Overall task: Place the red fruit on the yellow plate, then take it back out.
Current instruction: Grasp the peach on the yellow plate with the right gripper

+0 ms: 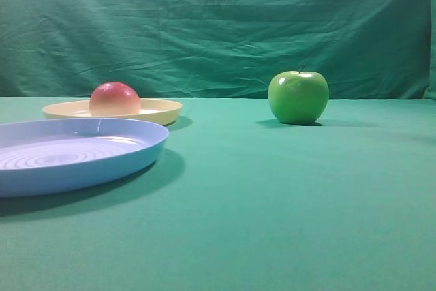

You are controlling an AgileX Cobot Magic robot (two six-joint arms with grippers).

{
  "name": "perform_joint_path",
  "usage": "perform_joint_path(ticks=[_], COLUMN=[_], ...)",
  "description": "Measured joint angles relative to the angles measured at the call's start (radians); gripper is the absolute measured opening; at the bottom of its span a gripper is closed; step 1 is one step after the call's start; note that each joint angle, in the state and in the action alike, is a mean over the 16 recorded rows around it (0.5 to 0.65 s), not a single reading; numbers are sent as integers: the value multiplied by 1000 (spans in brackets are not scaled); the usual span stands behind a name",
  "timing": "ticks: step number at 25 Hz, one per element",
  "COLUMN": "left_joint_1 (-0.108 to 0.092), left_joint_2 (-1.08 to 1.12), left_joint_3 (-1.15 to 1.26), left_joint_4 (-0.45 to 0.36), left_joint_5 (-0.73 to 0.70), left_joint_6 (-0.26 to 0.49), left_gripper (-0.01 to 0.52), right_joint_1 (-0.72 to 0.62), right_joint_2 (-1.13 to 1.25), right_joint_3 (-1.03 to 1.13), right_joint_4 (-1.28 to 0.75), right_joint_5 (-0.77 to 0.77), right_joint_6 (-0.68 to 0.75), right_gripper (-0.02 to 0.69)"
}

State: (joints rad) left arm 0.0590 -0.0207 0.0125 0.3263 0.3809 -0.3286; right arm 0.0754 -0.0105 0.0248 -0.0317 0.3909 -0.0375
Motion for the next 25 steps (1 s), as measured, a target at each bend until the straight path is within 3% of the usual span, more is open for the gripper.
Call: perform_joint_path(ticks=[14, 25], left_joint_1=[0, 0], left_joint_2=[0, 0], left_joint_3=[0, 0], left_joint_4=[0, 0], left_joint_5=[0, 0], left_joint_6=[-1, -2], left_gripper=[0, 0], right_joint_1=[63, 288], right_joint_2=[110, 487], right_joint_3=[-133, -456], right_joint_4=[87, 109], right_joint_5=[-71, -62], right_joint_6=[0, -25], right_gripper=[0, 0])
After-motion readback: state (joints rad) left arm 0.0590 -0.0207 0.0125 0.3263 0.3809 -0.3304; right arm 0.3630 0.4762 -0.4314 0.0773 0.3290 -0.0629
